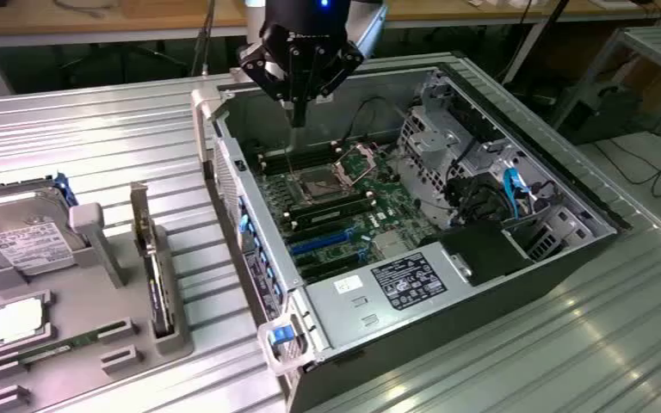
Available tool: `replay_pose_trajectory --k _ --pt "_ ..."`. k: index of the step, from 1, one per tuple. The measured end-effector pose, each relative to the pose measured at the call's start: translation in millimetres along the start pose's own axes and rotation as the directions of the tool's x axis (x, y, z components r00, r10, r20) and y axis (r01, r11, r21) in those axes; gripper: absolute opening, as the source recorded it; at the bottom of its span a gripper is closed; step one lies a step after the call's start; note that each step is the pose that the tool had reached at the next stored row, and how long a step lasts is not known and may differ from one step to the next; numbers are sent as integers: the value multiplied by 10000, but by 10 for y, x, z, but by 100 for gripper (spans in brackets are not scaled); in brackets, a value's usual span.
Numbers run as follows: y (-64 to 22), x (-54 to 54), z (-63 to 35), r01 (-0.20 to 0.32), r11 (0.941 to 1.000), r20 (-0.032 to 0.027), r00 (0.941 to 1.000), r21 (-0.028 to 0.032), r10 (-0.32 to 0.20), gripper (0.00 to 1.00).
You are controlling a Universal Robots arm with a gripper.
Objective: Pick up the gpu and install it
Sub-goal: 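Reach for the gpu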
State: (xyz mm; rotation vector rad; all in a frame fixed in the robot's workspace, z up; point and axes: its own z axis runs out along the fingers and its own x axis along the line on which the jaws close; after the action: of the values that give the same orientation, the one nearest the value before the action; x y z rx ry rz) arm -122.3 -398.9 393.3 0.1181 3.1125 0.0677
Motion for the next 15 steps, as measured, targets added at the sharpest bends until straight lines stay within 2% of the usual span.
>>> replay_pose_trajectory --k 3,15 --pt "-10 129 -3 0 10000 0 10000 0 0 11" --pt "-30 358 -10 1 10000 0 10000 0 -1 11"
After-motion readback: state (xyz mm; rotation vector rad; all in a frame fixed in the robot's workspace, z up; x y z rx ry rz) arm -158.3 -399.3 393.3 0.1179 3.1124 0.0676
